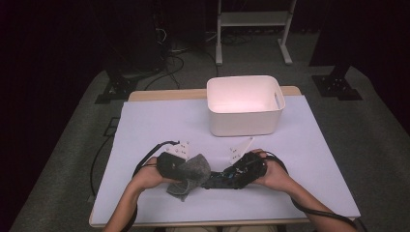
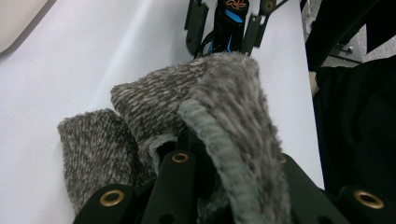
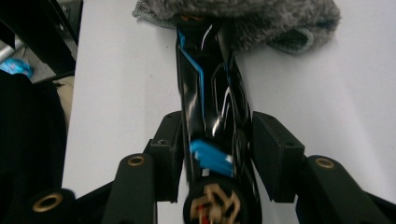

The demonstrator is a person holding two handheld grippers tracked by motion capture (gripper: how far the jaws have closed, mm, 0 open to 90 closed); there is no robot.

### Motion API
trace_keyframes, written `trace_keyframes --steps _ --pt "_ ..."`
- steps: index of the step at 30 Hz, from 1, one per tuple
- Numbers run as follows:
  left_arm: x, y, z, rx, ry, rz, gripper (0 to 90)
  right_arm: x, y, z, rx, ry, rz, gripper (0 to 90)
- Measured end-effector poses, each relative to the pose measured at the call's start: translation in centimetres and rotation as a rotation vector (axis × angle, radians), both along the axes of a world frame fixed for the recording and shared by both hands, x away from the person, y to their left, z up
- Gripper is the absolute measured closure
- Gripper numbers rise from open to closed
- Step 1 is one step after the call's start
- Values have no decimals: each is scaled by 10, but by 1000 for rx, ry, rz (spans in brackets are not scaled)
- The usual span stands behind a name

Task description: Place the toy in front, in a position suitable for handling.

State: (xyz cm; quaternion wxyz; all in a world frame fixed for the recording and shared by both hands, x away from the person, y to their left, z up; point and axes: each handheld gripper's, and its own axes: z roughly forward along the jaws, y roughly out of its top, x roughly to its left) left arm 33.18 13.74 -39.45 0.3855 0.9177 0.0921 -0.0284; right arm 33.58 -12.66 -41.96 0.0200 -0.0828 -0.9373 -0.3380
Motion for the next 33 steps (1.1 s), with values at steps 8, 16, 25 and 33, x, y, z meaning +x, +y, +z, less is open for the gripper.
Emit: trace_keyframes --steps 8,16,25,33 --pt "0 -1 0 -10 -4 -2 814 5 27 4 -106 -11 54 535" --pt "0 -1 -1 -22 -1 -2 814 6 49 1 -209 -9 80 523" --pt "-2 17 -5 -60 19 32 810 2 51 0 -209 -49 94 549" --pt "-1 28 -17 -53 43 52 810 1 41 -1 -159 -52 86 551"
